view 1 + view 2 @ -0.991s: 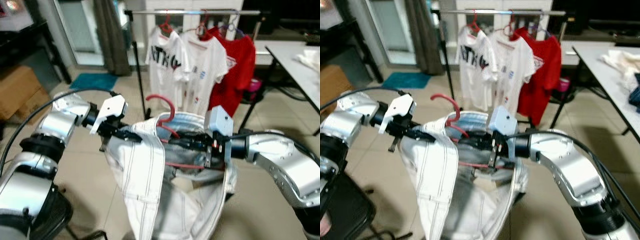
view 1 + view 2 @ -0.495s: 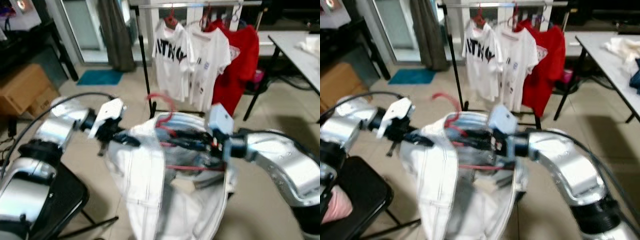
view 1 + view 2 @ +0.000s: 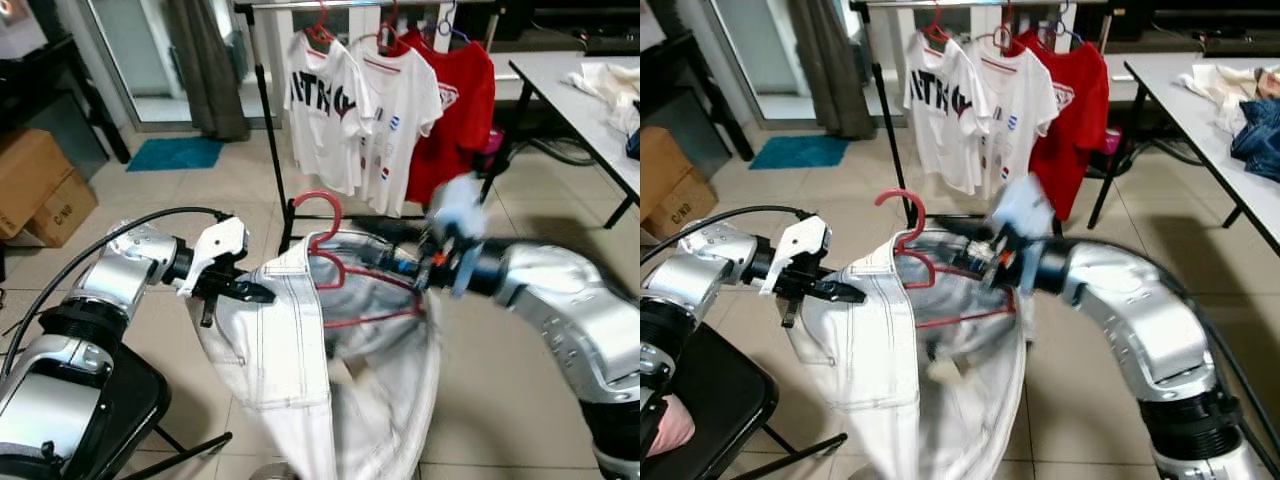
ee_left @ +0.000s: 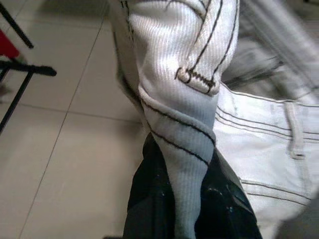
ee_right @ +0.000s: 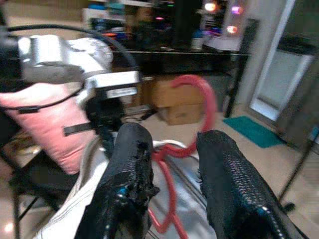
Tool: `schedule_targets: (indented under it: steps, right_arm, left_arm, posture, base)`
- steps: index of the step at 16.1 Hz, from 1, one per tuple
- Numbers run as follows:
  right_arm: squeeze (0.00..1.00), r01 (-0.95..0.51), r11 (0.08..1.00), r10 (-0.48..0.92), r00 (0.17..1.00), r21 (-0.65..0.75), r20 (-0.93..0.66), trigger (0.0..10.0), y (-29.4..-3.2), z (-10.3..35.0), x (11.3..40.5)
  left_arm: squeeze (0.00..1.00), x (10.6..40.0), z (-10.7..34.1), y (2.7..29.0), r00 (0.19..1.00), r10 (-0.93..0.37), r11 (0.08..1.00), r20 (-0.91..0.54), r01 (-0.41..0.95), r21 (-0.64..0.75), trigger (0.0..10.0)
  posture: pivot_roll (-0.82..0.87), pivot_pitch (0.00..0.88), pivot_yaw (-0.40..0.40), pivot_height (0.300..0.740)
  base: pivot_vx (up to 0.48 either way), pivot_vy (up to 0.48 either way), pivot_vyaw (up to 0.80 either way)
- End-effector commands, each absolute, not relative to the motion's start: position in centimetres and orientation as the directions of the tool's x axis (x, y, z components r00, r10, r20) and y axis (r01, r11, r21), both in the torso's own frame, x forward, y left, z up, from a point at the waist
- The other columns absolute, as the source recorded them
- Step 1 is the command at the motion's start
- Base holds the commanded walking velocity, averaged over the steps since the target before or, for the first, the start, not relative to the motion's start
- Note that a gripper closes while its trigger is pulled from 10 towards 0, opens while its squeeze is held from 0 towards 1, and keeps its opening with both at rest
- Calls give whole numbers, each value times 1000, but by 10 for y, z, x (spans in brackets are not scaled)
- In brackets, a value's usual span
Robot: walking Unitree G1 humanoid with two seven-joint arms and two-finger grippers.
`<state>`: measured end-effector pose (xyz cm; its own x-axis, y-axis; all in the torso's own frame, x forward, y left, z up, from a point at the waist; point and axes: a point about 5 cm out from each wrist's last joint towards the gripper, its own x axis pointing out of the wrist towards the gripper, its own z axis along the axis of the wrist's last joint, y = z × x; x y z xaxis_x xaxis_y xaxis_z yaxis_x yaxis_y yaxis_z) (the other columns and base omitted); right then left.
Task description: Hang hanger
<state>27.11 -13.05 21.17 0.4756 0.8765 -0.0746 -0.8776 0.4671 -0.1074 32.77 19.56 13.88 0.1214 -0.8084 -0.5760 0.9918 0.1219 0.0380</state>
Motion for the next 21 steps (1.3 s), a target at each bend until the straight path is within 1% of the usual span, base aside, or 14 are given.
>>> schedule_targets:
  steps: [1,2,3,4,5,6,7,9,10,11,12,13,17,21]
  right_arm:
    - [1000,-854,507,854,516,-119,-61,10000,-134,221,272]
    - [1000,-803,579,781,596,-142,-189,10000,-146,208,275]
    - [1000,-787,599,753,617,-149,-231,10000,-150,204,276]
    - [1000,-715,685,637,681,-140,-362,10000,-159,176,279]
    - [1000,-658,739,550,712,-141,-437,10000,-160,155,281]
    - [698,-614,777,494,731,-137,-471,10000,-157,141,283]
    - [0,-587,799,459,739,-135,-493,10000,-156,132,284]
    - [0,-525,847,410,743,-82,-529,10000,-151,118,286]
    - [0,-484,867,353,761,-114,-545,10000,-155,113,289]
    - [0,-469,874,332,768,-128,-547,6549,-156,113,290]
    - [0,-436,888,297,785,-145,-544,1765,-159,113,292]
    - [0,-432,889,292,788,-149,-542,0,-161,114,293]
    - [0,-430,882,274,801,-192,-533,0,-166,119,297]
    - [0,-445,877,292,793,-180,-535,0,-168,118,297]
  left_arm:
    - [0,331,148,201,168,-808,141,-565,986,91,0]
    - [0,331,148,202,193,-805,157,-561,981,113,0]
    - [0,332,148,202,201,-804,161,-560,980,120,0]
    - [0,332,149,200,212,-805,166,-554,977,132,0]
    - [0,333,148,200,216,-804,168,-553,976,136,0]
    - [0,333,147,200,220,-800,172,-558,975,139,0]
    - [0,334,146,200,228,-794,178,-564,974,144,0]
    - [0,336,146,202,254,-782,196,-570,967,163,0]
    - [0,336,147,203,261,-780,200,-569,965,169,0]
    - [0,336,147,203,262,-779,200,-570,965,171,0]
    - [0,336,146,204,265,-776,201,-573,964,174,0]
    - [0,335,146,205,267,-772,202,-576,963,177,0]
    - [0,336,144,208,280,-749,199,-601,960,198,0]
    - [0,336,144,209,285,-744,200,-604,958,206,0]
  posture:
    - [-50,0,121,740]
    - [-57,0,125,740]
    - [-57,0,125,740]
    - [-60,0,131,740]
    - [-60,0,133,740]
    - [-58,0,134,740]
    - [-57,0,135,740]
    - [-53,0,133,740]
    - [-53,0,133,740]
    - [-52,0,133,740]
    - [-52,0,133,740]
    - [-52,0,133,740]
    - [-52,0,130,740]
    - [-50,0,128,740]
  base:
    - [0,0,0]
    - [0,0,0]
    - [0,0,0]
    - [0,0,0]
    - [0,0,0]
    - [0,0,0]
    - [0,0,0]
    - [0,0,0]
    - [0,0,0]
    - [0,0,0]
    - [0,0,0]
    - [0,0,0]
    - [0,0,0]
    - [0,0,0]
